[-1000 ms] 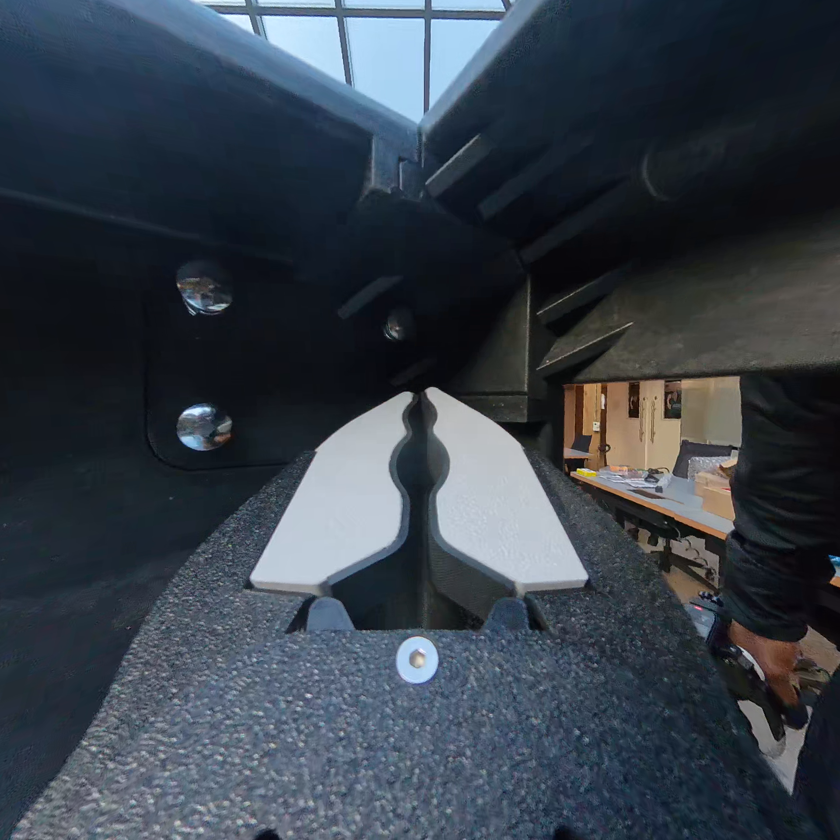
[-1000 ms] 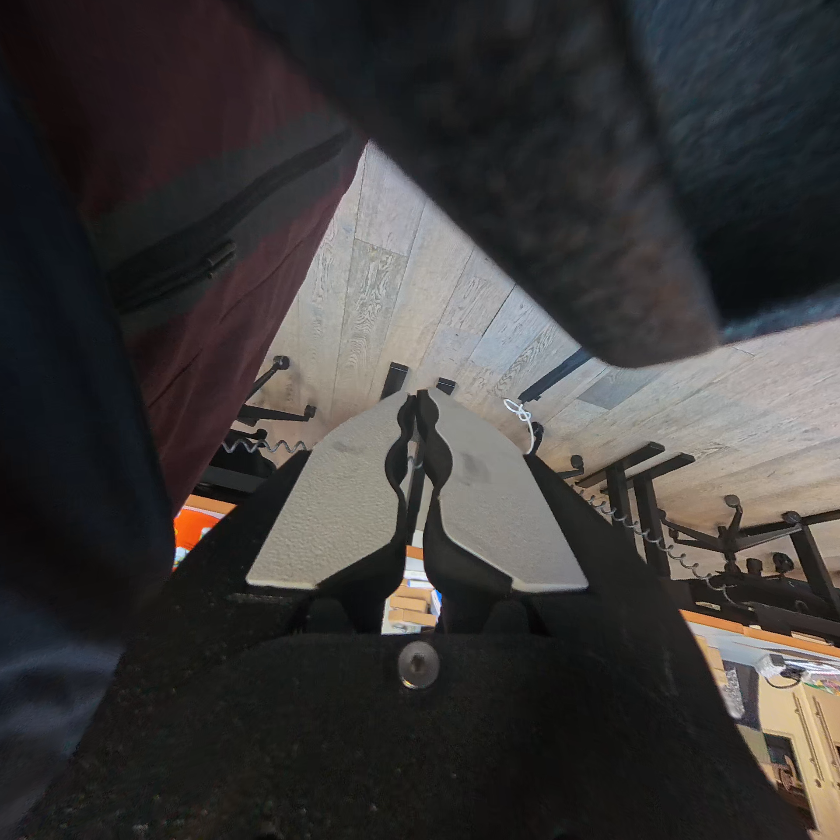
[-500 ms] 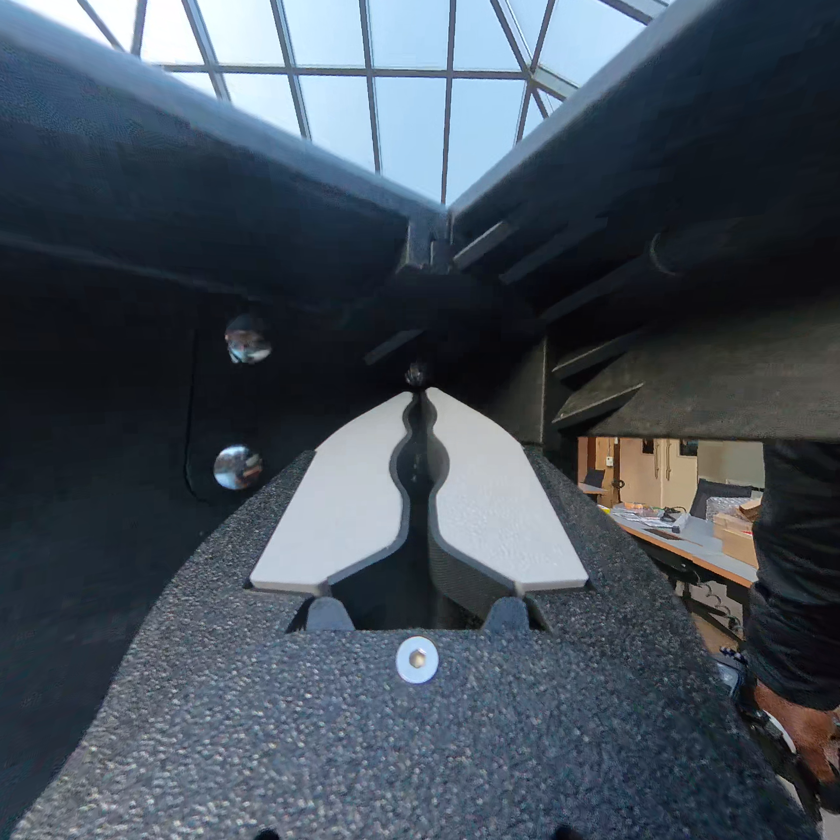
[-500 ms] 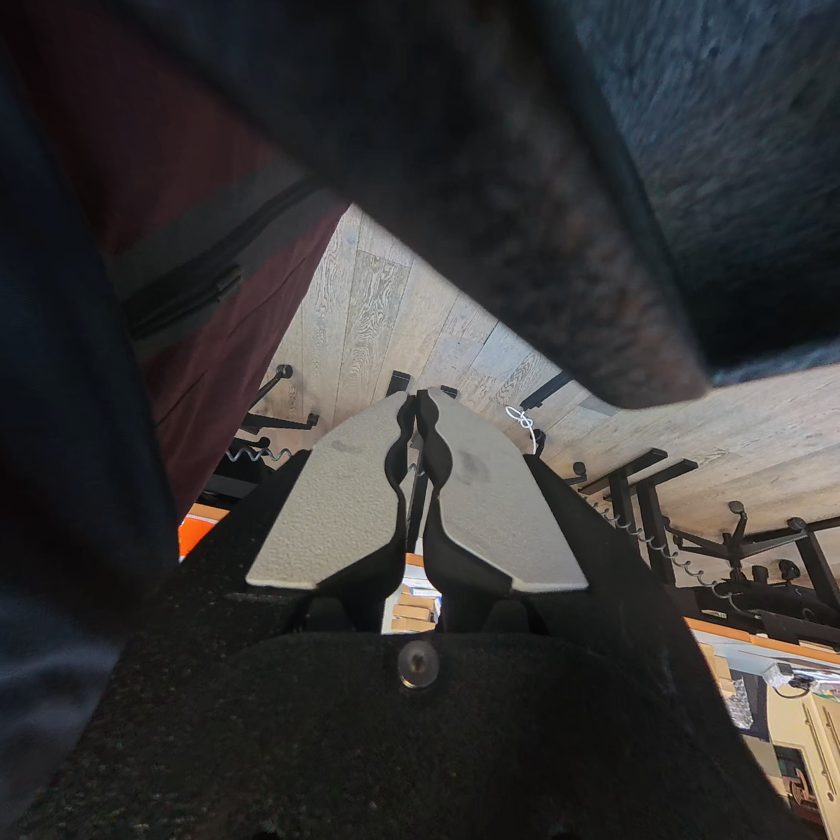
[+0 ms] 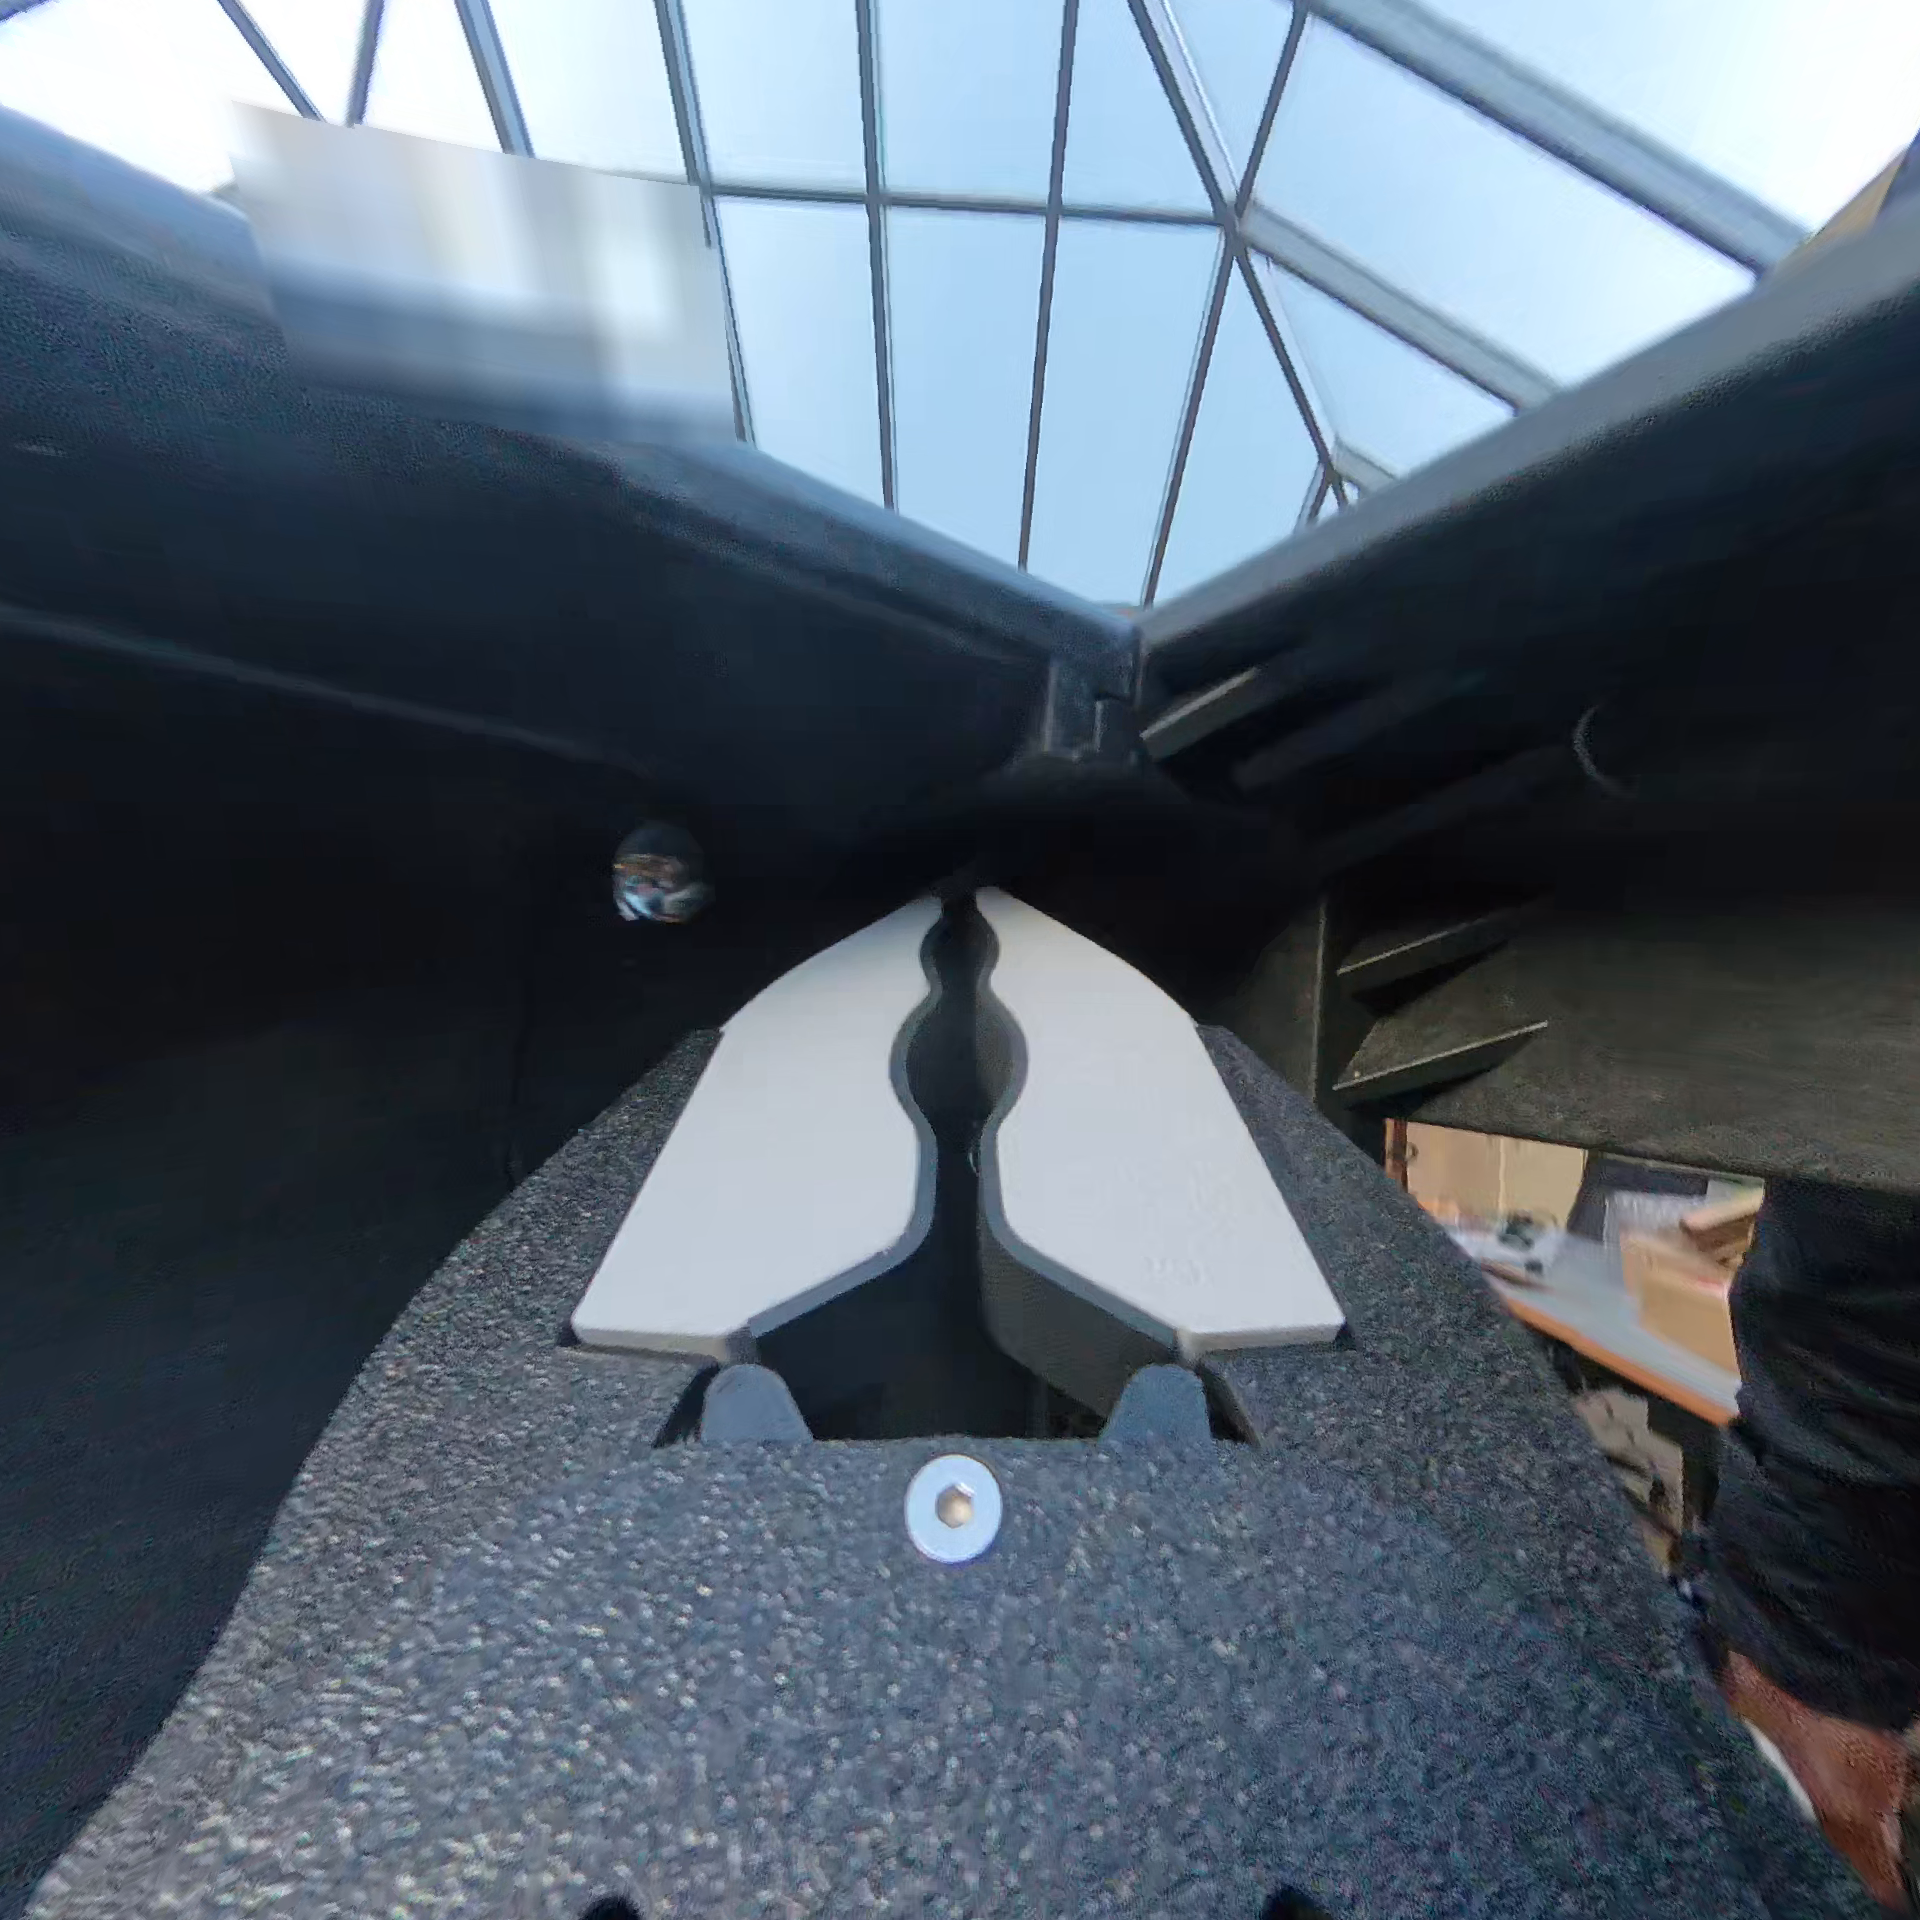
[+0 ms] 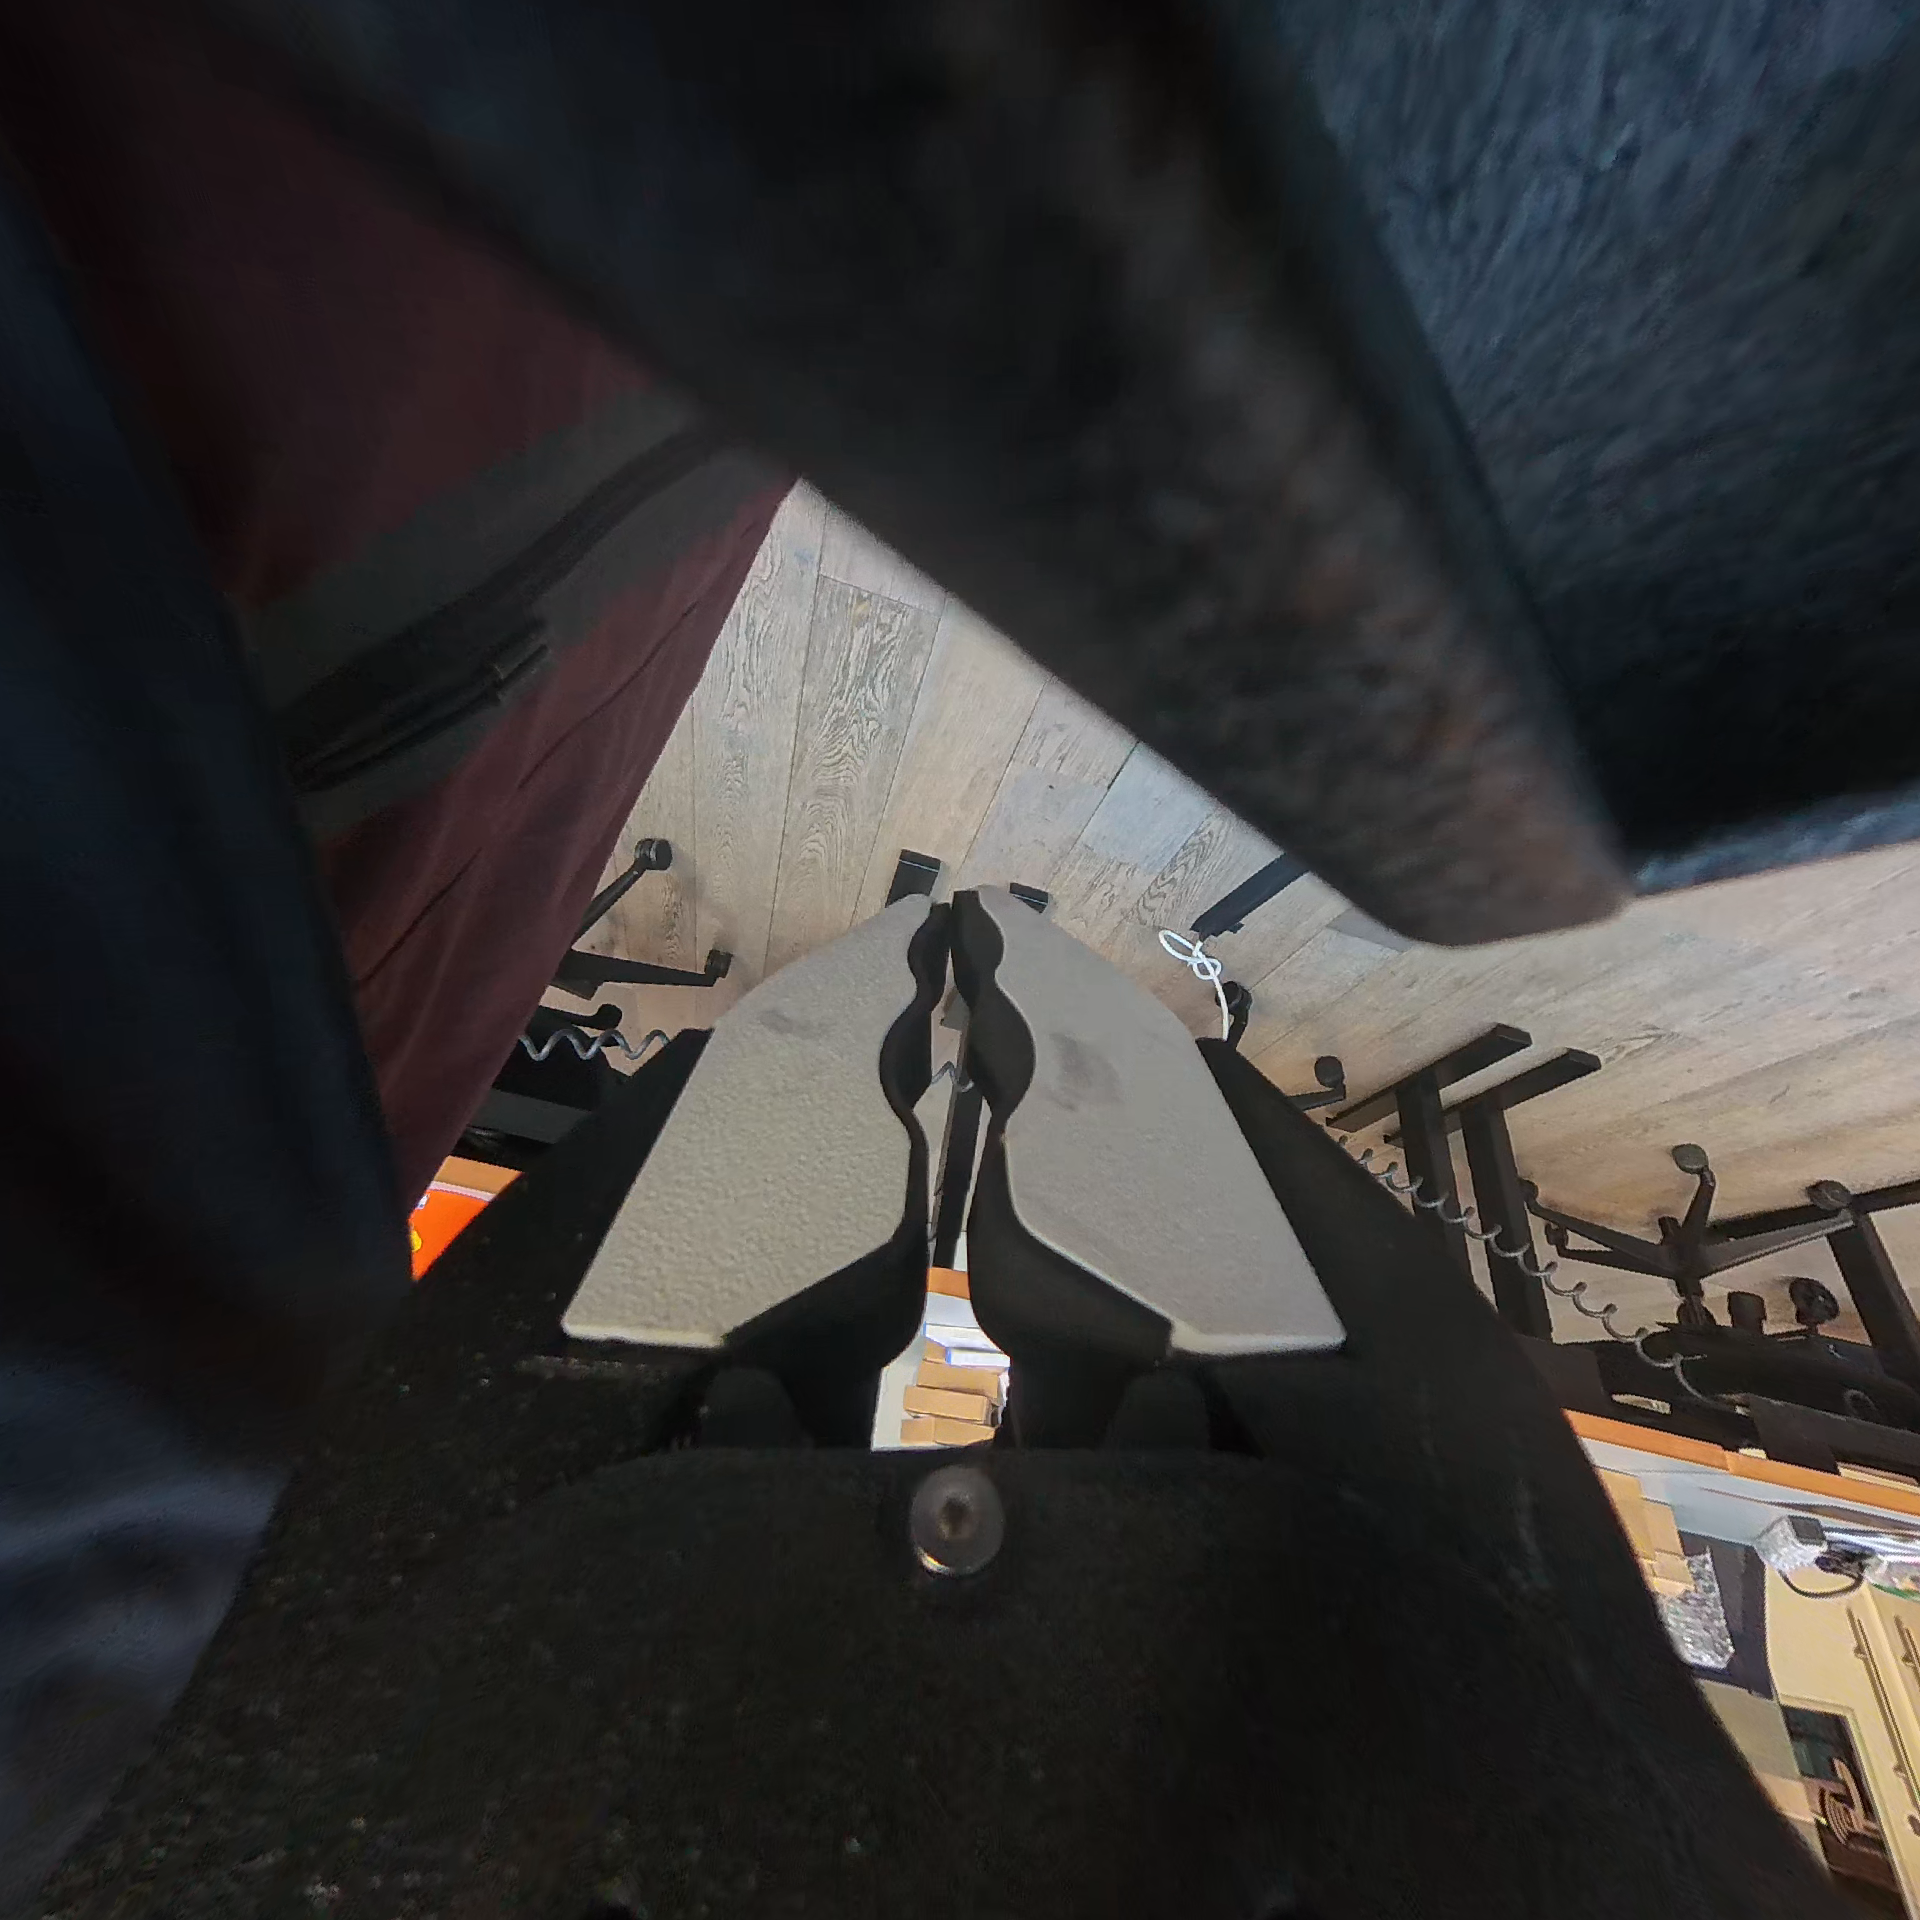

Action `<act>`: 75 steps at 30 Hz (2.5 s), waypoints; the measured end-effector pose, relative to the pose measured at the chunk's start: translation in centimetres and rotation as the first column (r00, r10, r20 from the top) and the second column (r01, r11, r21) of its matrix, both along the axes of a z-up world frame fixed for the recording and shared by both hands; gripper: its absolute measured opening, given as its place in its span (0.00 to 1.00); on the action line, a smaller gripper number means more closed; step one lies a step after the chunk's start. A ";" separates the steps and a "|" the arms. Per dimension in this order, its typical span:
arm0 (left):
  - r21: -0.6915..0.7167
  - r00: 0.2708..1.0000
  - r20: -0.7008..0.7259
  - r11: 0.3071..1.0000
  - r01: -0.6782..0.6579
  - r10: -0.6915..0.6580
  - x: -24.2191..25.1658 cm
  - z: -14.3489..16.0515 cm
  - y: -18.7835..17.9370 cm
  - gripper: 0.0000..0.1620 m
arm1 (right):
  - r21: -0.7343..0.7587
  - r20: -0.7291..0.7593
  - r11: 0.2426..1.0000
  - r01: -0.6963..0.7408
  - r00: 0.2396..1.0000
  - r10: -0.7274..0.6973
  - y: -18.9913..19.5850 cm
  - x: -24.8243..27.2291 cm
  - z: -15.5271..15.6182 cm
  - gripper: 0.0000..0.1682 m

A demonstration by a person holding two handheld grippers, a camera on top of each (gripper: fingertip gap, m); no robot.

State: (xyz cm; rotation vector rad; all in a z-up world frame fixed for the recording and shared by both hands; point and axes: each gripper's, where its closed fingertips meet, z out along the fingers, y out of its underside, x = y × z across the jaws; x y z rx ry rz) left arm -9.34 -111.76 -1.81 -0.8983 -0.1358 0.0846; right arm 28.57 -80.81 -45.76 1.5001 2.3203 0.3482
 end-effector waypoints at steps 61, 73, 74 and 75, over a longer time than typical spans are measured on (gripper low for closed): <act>-0.201 0.977 -0.089 0.957 -0.209 0.195 1.0 -5.1 2.7 0.00 | 0.001 -0.004 1.000 0.016 1.000 -0.016 -0.3 1.1 -0.1 0.02; -0.106 0.982 -0.062 0.977 -0.185 0.179 0.8 -2.4 1.4 0.00 | 0.003 -0.004 1.000 0.024 1.000 -0.024 -0.5 1.1 0.0 0.02; -0.093 0.979 -0.059 0.975 -0.200 0.195 0.6 -2.0 1.3 0.00 | 0.004 -0.004 1.000 0.024 1.000 -0.024 -0.5 1.1 0.0 0.02; -0.062 0.972 -0.040 0.971 -0.233 0.231 0.2 -1.6 0.8 0.00 | 0.005 -0.003 1.000 0.024 1.000 -0.024 -0.5 1.2 0.0 0.02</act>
